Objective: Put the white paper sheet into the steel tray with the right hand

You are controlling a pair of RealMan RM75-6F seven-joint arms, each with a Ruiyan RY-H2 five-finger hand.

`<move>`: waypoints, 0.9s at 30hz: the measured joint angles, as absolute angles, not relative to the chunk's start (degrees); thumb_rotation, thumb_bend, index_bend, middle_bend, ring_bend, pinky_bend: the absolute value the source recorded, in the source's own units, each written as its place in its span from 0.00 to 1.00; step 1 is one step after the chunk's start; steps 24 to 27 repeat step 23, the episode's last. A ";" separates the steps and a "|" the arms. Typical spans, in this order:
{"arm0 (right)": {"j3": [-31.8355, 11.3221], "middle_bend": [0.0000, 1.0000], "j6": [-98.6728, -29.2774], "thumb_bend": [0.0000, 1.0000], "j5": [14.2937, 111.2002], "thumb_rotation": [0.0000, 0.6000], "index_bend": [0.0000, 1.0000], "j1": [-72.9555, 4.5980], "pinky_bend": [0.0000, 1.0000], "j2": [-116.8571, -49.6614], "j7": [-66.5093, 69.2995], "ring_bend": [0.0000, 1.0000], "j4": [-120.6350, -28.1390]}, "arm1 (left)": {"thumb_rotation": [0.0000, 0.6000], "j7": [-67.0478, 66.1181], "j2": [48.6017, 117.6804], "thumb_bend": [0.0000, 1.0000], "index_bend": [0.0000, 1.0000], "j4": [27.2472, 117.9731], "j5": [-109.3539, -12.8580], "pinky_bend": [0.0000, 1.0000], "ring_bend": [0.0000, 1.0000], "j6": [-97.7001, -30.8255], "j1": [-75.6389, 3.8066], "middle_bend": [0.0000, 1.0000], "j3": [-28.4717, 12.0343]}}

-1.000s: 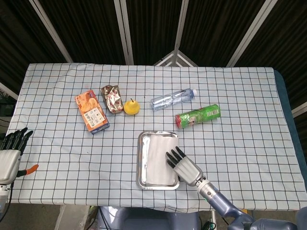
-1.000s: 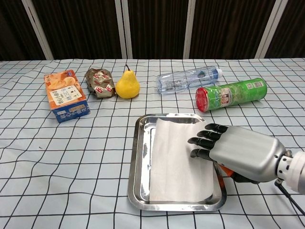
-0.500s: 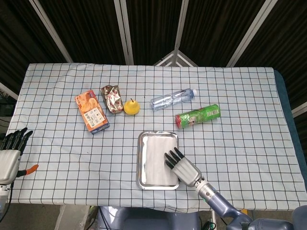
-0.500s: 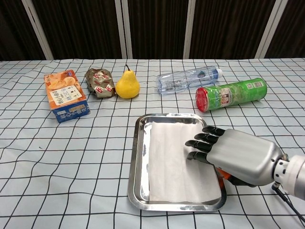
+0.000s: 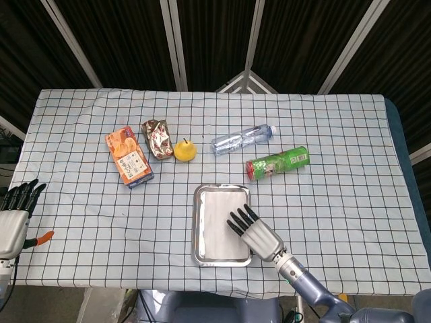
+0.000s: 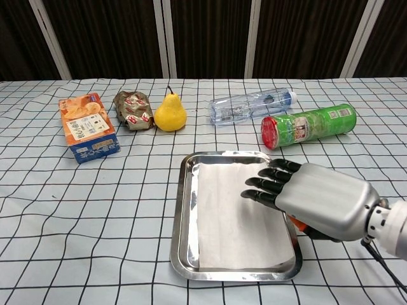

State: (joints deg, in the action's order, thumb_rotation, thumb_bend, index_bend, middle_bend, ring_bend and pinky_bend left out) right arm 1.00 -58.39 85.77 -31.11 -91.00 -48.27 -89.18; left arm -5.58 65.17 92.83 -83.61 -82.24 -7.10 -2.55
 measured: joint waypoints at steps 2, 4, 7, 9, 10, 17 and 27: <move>0.71 0.02 -59.91 0.72 86.72 1.00 0.00 -30.99 0.00 -90.38 -48.39 0.00 -90.44 | 1.00 -5.63 65.17 0.06 0.00 92.85 -83.63 0.00 0.00 -82.28 -7.08 0.00 -2.53; 0.31 0.01 -61.77 0.67 87.91 1.00 0.00 -30.83 0.00 -89.41 -48.64 0.00 -92.19 | 1.00 -5.66 65.17 0.06 0.00 92.85 -83.67 0.00 0.00 -82.42 -7.04 0.00 -2.54; -0.15 0.01 -64.39 0.63 89.18 1.00 0.00 -30.29 0.00 -87.33 -48.92 0.00 -95.05 | 1.00 -5.58 65.15 0.07 0.00 92.89 -83.55 0.00 0.00 -82.45 -6.98 0.00 -2.56; -0.30 0.00 -66.25 0.60 89.88 1.00 0.00 -29.59 0.00 -85.33 -48.88 0.00 -96.82 | 1.00 -5.55 65.14 0.07 0.00 92.92 -83.53 0.00 0.00 -82.44 -6.97 0.00 -2.56; -0.30 0.00 -67.05 0.59 90.20 1.00 0.00 -29.21 0.00 -84.41 -48.78 0.00 -97.41 | 1.00 -5.54 65.13 0.07 0.00 92.92 -83.60 0.00 0.00 -82.49 -6.96 0.00 -2.55; 1.73 0.00 -76.74 0.49 93.45 1.00 0.00 -23.58 0.00 -75.19 -43.64 0.00 -99.48 | 1.00 -5.60 65.15 0.07 0.00 92.84 -83.76 0.00 0.00 -82.53 -6.98 0.00 -2.51; 4.23 0.00 -87.48 0.38 95.32 1.00 0.00 -16.40 0.00 -68.73 -33.93 0.00 -95.62 | 1.00 -5.82 65.20 0.06 0.00 92.83 -84.13 0.00 0.00 -82.79 -6.96 0.00 -2.45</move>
